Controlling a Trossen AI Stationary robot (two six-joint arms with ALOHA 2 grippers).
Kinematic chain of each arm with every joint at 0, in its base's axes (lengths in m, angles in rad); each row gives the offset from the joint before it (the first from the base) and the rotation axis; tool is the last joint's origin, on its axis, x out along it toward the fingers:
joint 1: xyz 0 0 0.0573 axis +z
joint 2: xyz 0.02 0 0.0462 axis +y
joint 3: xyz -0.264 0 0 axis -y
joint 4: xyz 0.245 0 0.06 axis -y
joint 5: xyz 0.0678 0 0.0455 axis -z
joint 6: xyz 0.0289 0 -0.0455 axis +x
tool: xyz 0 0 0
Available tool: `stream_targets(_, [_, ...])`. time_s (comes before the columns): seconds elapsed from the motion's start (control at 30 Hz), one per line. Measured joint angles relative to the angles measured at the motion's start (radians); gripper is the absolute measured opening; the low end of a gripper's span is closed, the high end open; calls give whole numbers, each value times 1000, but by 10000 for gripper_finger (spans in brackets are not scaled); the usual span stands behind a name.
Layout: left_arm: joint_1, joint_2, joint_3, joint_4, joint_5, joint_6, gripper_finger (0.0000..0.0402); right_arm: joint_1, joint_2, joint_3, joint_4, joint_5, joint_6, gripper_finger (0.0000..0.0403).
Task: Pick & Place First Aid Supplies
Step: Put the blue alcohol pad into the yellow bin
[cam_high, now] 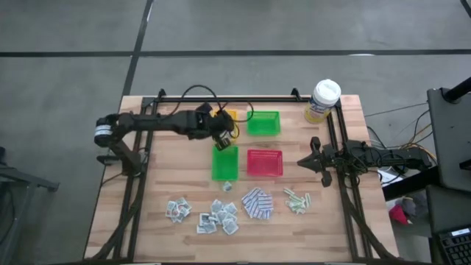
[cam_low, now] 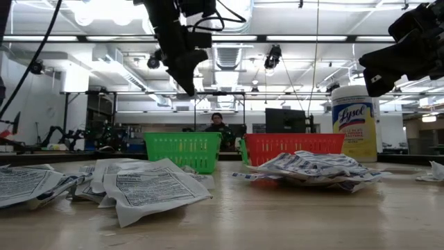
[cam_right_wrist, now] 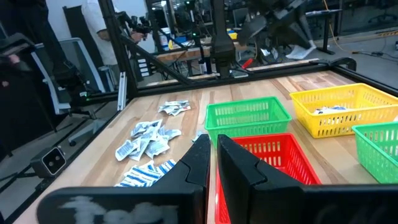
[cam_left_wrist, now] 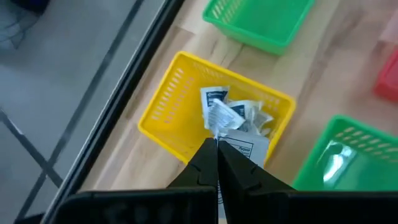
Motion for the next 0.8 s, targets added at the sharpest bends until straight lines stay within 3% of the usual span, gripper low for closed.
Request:
stream_targets(0.43, [181,51,4,64,355,240,0,0,0,0,0,0,0,28])
stream_targets(0.63, [226,127,32,73,462,257,0,0,0,0,0,0,0,28])
stream_targets(0.8, [251,220,104,62,483,281,0,0,0,0,0,0,0,28])
